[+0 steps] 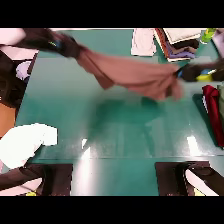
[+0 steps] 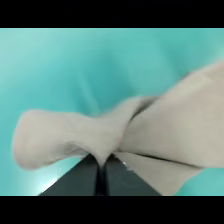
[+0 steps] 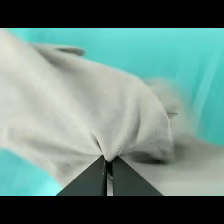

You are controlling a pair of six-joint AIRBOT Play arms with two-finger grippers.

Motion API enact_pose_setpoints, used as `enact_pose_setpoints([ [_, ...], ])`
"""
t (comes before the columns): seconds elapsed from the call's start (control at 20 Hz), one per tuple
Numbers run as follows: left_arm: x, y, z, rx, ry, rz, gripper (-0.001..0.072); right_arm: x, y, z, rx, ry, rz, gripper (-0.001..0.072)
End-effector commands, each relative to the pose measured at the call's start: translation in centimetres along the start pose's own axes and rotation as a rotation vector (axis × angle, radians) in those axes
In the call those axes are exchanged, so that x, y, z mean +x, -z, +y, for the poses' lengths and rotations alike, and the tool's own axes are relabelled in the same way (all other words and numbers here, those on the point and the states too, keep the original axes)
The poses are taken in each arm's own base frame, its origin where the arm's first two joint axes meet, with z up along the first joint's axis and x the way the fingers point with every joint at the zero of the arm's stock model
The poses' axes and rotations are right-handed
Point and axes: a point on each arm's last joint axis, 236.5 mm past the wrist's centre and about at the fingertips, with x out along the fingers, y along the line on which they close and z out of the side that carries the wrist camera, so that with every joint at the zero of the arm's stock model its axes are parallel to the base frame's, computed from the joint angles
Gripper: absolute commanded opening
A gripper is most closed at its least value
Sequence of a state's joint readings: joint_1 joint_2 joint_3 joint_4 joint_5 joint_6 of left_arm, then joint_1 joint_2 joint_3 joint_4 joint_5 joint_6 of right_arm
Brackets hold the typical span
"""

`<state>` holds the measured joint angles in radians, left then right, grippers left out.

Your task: Fold the shirts.

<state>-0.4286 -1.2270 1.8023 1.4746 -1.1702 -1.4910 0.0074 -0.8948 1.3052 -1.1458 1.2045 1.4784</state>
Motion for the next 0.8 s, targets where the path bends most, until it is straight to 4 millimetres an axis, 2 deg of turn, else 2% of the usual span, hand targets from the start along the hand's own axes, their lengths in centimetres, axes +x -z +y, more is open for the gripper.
enact_pose_setpoints([
  [0.0, -14.4, -5.9, -0.9, 0.036, -0.020, -0.313, 0.0029, -10.3, -4.7, 4.0, -0.127, 0.013, -0.198, 0.0020],
  [0.1, -19.7, -6.6, -1.3, 0.044, -0.025, -0.420, 0.0029, -13.2, -5.3, 5.3, -0.156, 0.013, -0.238, 0.0020],
  [0.15, -21.4, -6.8, -1.5, 0.046, -0.027, -0.457, 0.0029, -14.2, -5.4, 5.7, -0.166, 0.012, -0.245, 0.0020],
  [0.2, -22.8, -6.8, -1.6, 0.047, -0.028, -0.485, 0.0029, -14.8, -5.5, 6.0, -0.167, 0.010, -0.247, 0.0020],
  [0.3, -22.7, -6.6, -1.6, 0.045, -0.026, -0.475, 0.0028, -14.8, -5.4, 6.1, -0.161, 0.008, -0.220, 0.0020],
  [0.4, -19.6, -5.1, -1.5, 0.041, -0.019, -0.372, 0.0029, -12.9, -4.5, 5.6, -0.143, 0.000, -0.134, 0.0020],
  [0.5, -14.0, -1.7, -1.2, 0.029, -0.008, -0.183, 0.0028, -8.9, -2.5, 5.3, -0.128, -0.030, -0.006, 0.0020],
  [0.55, -10.8, 0.9, -1.2, 0.020, 0.007, -0.062, 0.0029, -6.3, -0.5, 5.2, -0.121, -0.049, 0.085, 0.0021],
  [0.6, -7.5, 4.2, -1.5, 0.006, 0.031, 0.077, 0.0029, -3.7, 1.8, 5.0, -0.110, -0.065, 0.177, 0.0020],
  [0.75, 0.8, 15.3, -1.8, -0.037, 0.070, 0.414, 0.0029, 4.3, 9.8, 4.8, -0.077, -0.102, 0.396, 0.0021],
])
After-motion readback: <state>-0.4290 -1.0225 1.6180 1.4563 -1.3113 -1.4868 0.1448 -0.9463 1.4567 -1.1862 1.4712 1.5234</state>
